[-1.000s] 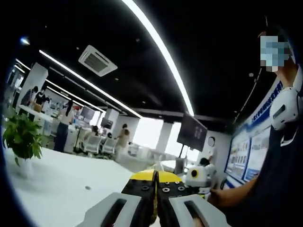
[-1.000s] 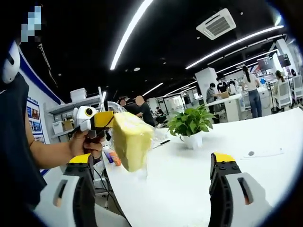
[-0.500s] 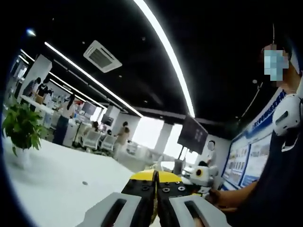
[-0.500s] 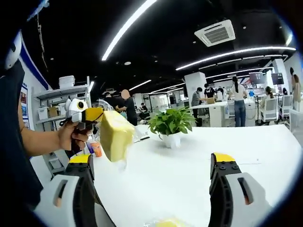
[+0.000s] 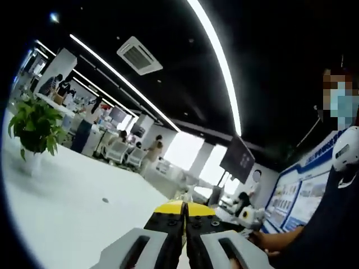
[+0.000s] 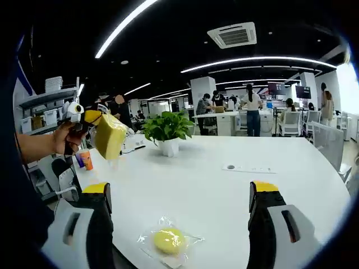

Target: Compare the silicone blocks by pressing each to a similar depth, holding the contact briefly, and releasing to observe deformation and rebound differences across the visible hardness samples.

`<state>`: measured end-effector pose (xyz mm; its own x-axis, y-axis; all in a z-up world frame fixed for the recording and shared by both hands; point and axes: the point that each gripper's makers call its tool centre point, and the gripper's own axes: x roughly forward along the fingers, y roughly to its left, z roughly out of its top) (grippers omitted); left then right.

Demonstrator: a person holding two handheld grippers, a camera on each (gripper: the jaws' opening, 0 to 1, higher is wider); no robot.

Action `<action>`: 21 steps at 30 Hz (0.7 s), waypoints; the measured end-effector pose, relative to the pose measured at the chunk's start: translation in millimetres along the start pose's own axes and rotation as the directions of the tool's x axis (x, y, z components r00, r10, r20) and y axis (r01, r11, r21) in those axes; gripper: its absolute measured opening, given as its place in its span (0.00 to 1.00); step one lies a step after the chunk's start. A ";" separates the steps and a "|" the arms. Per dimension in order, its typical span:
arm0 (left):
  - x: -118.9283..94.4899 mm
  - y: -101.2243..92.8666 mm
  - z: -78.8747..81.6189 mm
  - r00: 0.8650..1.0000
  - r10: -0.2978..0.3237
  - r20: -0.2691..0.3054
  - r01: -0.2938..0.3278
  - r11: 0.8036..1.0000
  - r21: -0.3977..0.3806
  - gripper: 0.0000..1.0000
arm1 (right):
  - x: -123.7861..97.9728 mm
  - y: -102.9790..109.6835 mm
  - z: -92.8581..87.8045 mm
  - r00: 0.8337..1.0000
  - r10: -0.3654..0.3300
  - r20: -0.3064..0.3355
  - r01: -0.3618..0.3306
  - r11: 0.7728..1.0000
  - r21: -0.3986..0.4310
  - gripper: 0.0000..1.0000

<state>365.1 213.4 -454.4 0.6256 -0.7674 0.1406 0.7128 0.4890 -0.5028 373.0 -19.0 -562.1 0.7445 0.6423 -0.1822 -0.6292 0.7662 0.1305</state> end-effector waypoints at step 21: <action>-15.6 47.8 -43.7 0.993 0.114 0.024 -0.108 0.979 -0.173 0.00 | -21.1 -39.6 -38.4 0.990 -0.105 -0.097 0.103 0.994 -0.031 0.96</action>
<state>375.5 230.6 -517.9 0.7100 -0.6967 0.1030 0.5757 0.4900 -0.6546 373.6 -63.6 -600.9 0.7814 0.5532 -0.2887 -0.5559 0.8273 0.0807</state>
